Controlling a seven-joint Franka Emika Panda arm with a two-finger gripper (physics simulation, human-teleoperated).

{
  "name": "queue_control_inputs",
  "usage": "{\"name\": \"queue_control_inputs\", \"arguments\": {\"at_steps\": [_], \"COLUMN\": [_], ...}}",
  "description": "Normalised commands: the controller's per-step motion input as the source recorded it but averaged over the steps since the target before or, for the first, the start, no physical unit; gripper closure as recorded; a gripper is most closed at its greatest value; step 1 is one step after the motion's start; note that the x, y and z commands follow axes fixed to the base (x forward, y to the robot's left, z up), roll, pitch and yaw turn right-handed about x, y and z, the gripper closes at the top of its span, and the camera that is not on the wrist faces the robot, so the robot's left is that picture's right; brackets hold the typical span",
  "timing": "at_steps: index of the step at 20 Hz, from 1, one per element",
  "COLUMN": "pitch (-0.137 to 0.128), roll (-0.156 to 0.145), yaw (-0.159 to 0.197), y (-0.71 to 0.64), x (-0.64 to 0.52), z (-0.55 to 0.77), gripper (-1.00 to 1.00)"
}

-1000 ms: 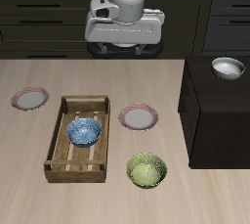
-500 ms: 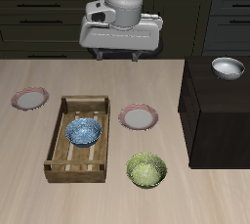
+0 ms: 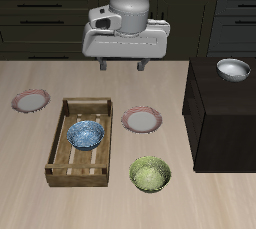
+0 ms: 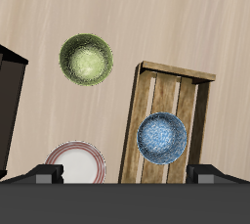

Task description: Stack the green bowl on the blue bowl

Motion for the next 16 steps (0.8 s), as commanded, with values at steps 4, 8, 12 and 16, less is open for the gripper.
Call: {"name": "queue_control_inputs", "arguments": {"at_steps": [4,8,12,16], "pitch": [-0.006,-0.004,-0.002,-0.009], "roll": [-0.006,0.011,0.027,0.037], "yaw": [-0.017,0.007,-0.01,0.014], "y": [0.01,0.01,0.02,0.09], "x": [0.28,0.26,0.34,0.31], "z": [0.04,0.02,0.14,0.11], "gripper": [-1.0,-1.0,-1.0,-1.0]}}
